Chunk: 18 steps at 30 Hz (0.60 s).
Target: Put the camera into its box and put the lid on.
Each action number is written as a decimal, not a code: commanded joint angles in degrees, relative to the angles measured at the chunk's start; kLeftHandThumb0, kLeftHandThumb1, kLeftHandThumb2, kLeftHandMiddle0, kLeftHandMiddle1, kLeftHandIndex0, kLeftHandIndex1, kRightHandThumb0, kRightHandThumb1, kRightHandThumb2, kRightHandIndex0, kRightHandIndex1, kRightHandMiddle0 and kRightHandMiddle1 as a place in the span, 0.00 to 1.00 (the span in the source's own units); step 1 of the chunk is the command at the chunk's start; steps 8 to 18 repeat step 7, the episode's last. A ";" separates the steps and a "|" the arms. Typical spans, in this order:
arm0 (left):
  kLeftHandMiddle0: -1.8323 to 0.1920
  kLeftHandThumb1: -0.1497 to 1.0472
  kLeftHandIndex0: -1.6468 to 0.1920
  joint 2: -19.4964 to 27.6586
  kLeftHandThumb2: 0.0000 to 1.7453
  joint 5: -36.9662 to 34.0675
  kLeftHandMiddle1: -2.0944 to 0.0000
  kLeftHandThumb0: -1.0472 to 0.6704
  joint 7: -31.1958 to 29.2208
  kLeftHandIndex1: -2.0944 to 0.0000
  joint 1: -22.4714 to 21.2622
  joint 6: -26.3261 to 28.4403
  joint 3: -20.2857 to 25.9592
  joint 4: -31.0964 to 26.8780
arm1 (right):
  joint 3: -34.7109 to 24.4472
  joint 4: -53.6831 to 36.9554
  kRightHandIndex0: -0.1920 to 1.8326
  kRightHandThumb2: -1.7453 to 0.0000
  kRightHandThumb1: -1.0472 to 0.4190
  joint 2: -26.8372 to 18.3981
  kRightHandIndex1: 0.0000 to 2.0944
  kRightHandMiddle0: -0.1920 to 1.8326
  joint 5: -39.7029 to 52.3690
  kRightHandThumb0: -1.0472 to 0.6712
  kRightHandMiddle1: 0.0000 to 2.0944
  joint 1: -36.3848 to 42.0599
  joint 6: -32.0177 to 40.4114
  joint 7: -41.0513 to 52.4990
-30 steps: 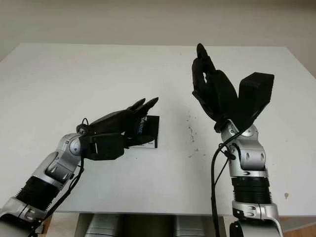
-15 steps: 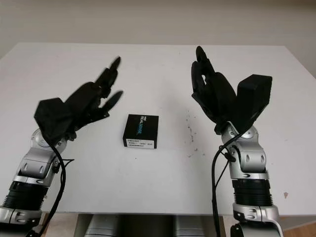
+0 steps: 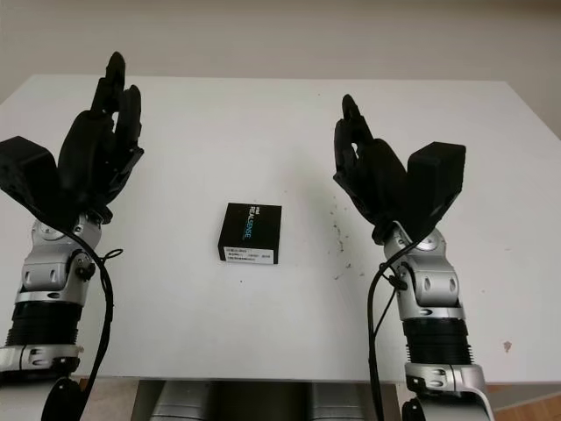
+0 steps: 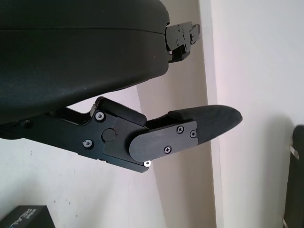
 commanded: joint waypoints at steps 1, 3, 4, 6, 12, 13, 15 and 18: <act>1.00 1.00 1.00 0.59 0.41 -0.39 1.00 0.14 0.40 1.00 -1.74 -0.66 0.72 0.86 | 0.20 0.32 0.00 0.57 0.00 0.26 0.00 0.00 -0.23 0.15 0.00 -0.95 -0.63 -0.11; 1.00 1.00 1.00 0.69 0.41 -0.50 1.00 0.14 0.59 1.00 -1.72 -0.73 1.09 1.66 | 0.18 0.37 0.00 0.57 0.00 0.41 0.00 0.00 -0.21 0.15 0.00 -0.92 -0.30 -0.29; 1.00 1.00 1.00 0.73 0.41 -0.49 1.00 0.14 0.73 1.00 -1.67 -0.80 1.25 1.94 | 0.13 0.33 0.00 0.57 0.00 0.52 0.00 0.00 -0.12 0.15 0.00 -0.87 -0.28 -0.37; 1.00 1.00 1.00 0.69 0.40 -0.52 1.00 0.15 0.98 1.00 -1.44 -0.89 1.46 2.23 | -0.05 0.37 0.00 0.57 0.00 0.67 0.00 0.00 0.13 0.16 0.00 -0.70 -0.41 -0.40; 1.00 1.00 1.00 0.53 0.40 -0.51 1.00 0.15 1.24 1.00 -1.32 -0.87 1.51 2.28 | -0.14 0.52 0.00 0.57 0.00 0.73 0.00 0.00 0.19 0.16 0.00 -0.66 -0.56 -0.41; 1.00 1.00 1.00 0.53 0.40 -0.51 1.00 0.15 1.24 1.00 -1.32 -0.87 1.51 2.28 | -0.14 0.52 0.00 0.57 0.00 0.73 0.00 0.00 0.19 0.16 0.00 -0.66 -0.56 -0.41; 1.00 1.00 1.00 0.53 0.40 -0.51 1.00 0.15 1.24 1.00 -1.32 -0.87 1.51 2.28 | -0.14 0.52 0.00 0.57 0.00 0.73 0.00 0.00 0.19 0.16 0.00 -0.66 -0.56 -0.41; 1.00 1.00 1.00 0.53 0.40 -0.51 1.00 0.15 1.24 1.00 -1.32 -0.87 1.51 2.28 | -0.14 0.52 0.00 0.57 0.00 0.73 0.00 0.00 0.19 0.16 0.00 -0.66 -0.56 -0.41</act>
